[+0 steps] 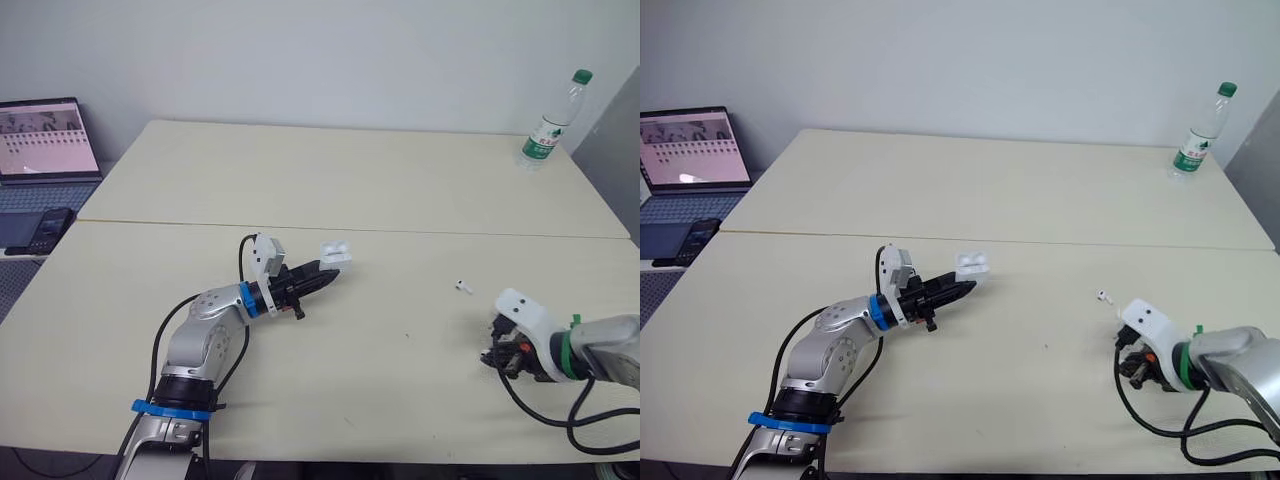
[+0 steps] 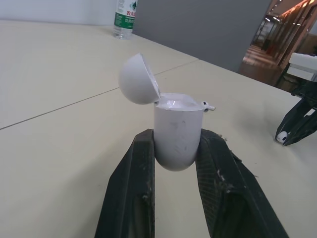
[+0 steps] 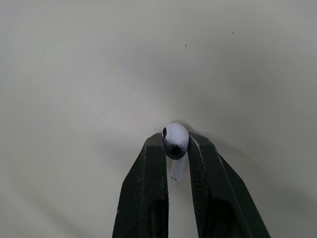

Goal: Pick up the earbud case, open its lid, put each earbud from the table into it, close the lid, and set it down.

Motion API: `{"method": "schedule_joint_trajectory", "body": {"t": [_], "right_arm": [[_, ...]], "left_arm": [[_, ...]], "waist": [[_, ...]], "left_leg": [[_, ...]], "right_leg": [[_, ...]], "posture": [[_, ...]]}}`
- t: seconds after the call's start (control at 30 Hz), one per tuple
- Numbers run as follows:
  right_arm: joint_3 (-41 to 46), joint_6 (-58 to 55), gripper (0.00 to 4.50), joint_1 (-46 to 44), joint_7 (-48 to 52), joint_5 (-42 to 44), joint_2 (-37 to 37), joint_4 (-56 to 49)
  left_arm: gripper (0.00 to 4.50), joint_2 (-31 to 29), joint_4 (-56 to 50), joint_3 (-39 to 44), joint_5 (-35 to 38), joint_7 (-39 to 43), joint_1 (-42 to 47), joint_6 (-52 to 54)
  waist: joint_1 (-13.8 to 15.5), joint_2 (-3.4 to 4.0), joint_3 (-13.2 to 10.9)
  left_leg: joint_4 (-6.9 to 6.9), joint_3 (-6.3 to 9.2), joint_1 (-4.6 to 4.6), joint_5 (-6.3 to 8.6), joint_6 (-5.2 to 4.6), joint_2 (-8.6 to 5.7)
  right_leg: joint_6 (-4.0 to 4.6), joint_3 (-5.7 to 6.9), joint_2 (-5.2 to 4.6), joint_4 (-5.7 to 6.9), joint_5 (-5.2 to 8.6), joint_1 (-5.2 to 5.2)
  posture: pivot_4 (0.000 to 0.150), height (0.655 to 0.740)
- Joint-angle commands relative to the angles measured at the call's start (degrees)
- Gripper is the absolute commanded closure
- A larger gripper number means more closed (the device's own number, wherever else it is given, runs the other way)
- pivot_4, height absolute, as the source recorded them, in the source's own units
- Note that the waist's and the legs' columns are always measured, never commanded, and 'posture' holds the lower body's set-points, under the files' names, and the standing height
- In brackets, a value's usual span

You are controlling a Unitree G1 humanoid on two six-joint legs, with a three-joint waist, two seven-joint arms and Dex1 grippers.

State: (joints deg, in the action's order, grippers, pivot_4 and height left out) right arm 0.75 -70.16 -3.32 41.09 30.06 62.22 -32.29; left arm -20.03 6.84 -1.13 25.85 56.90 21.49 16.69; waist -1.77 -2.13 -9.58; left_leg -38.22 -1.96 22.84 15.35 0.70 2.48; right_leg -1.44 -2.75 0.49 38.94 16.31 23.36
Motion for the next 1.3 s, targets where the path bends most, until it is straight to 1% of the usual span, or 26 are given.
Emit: {"method": "schedule_joint_trajectory", "body": {"t": [0.03, 0.13, 0.27, 0.37, 0.47, 0.7, 0.77, 0.8, 0.83, 0.93, 1.1, 1.3], "right_arm": [[1.05, 7.99, 4.24, 3.62, 2.74, -3.09, 3.67, -2.16], [-0.11, 22.53, 4.24, 9.07, 8.26, -8.61, 8.38, -2.14], [-0.66, 36.70, 4.24, 13.25, 15.35, -14.57, 13.75, 1.51], [-2.01, 42.74, 4.24, 11.97, 18.93, -16.52, 14.29, 4.56], [-4.11, 45.17, 4.24, 9.53, 21.25, -18.87, 14.30, 7.01], [-10.17, 54.96, 4.24, 3.67, 26.18, -26.15, 13.03, 13.53], [-11.13, 56.82, 3.51, 2.69, 27.45, -27.22, 12.52, 14.53], [-11.42, 57.47, 3.28, 2.35, 27.84, -27.70, 12.30, 14.88], [-11.65, 58.04, 2.96, 1.99, 28.07, -28.25, 12.03, 15.24], [-11.49, 58.34, 1.86, 1.21, 28.14, -28.83, 10.81, 15.98], [-10.14, 56.48, 0.06, 1.06, 27.96, -29.44, 10.03, 15.42], [-8.76, 54.53, 0.02, 1.55, 28.40, -29.28, 10.45, 13.26]], "left_arm": [[3.72, -0.08, -2.36, -0.21, 0.10, 0.08, 1.02, -0.45], [3.72, -0.20, -2.30, -0.36, 0.23, -0.05, 1.61, -0.17], [3.72, -0.22, -2.31, -0.75, 0.10, 0.08, 1.86, -0.16], [3.72, 0.02, -2.37, -0.95, 0.06, -0.13, 2.06, -0.01], [3.72, 0.20, -2.70, -1.09, 0.10, -0.36, 2.07, 0.23], [3.72, -0.07, -3.94, -0.95, 0.33, -1.10, 1.81, 1.00], [3.72, -0.19, -4.24, -0.89, 0.42, -1.40, 1.72, 1.24], [3.72, -0.22, -4.35, -0.88, 0.40, -1.48, 1.67, 1.31], [3.72, -0.23, -4.45, -0.88, 0.37, -1.52, 1.64, 1.41], [3.72, -0.24, -4.71, -0.81, 0.31, -1.68, 1.53, 1.63], [3.72, -0.32, -4.78, -0.74, 0.31, -1.69, 1.39, 1.73], [3.72, 0.05, -4.69, -1.08, 0.25, -1.82, 1.72, 1.88]], "waist": [[0.05, 0.01, 0.00], [0.16, 0.09, -0.03], [0.24, 0.09, -0.03], [0.21, 0.08, -0.04], [0.19, 0.09, -0.04], [0.23, 0.11, -0.05], [0.21, 0.10, -0.05], [0.22, 0.10, -0.05], [0.25, 0.10, -0.05], [0.27, 0.10, -0.05], [0.31, 0.10, -0.05], [0.33, 0.11, -0.04]], "left_leg": [[-0.01, 0.03, 0.00, -0.02, -0.01, 0.00], [-0.05, 0.03, 0.03, -0.02, -0.01, -0.07], [-0.08, 0.02, 0.04, -0.01, -0.01, -0.13], [-0.15, 0.02, 0.04, -0.01, -0.01, -0.13], [-0.24, 0.03, 0.03, -0.01, -0.01, -0.11], [-0.49, 0.08, 0.06, -0.01, -0.01, -0.02], [-0.51, 0.07, 0.06, -0.01, -0.02, -0.02], [-0.52, 0.07, 0.06, -0.01, -0.01, -0.01], [-0.53, 0.07, 0.06, -0.01, -0.01, -0.01], [-0.54, 0.11, 0.06, -0.01, -0.01, -0.01], [-0.54, 0.15, 0.06, -0.01, -0.01, -0.01], [-0.54, 0.15, 0.06, -0.01, -0.01, -0.01]], "right_leg": [[0.00, 0.01, 0.01, 0.00, 0.00, -0.02], [-0.01, 0.04, 0.03, -0.01, 0.01, -0.03], [-0.02, 0.06, 0.04, -0.06, 0.01, -0.06], [-0.02, 0.05, 0.03, -0.05, 0.01, -0.09], [-0.02, 0.05, 0.03, 0.01, 0.01, -0.10], [0.00, 0.05, 0.02, 0.05, 0.00, -0.16], [0.02, 0.05, 0.01, 0.05, -0.02, -0.17], [0.05, 0.05, 0.00, 0.05, -0.04, -0.18], [0.09, 0.05, -0.01, 0.06, -0.06, -0.18], [0.24, 0.06, -0.02, 0.06, -0.15, -0.20], [0.26, 0.06, -0.02, 0.06, -0.16, -0.22], [0.27, 0.06, -0.06, 0.06, -0.16, -0.22]], "posture": [[0.150, 0.7362], [0.150, 0.7362], [0.150, 0.7362], [0.150, 0.7362], [0.150, 0.7362], [0.150, 0.7362], [0.150, 0.7362], [0.150, 0.7362], [0.150, 0.7362], [0.150, 0.7362], [0.150, 0.7362], [0.150, 0.7362]]}}
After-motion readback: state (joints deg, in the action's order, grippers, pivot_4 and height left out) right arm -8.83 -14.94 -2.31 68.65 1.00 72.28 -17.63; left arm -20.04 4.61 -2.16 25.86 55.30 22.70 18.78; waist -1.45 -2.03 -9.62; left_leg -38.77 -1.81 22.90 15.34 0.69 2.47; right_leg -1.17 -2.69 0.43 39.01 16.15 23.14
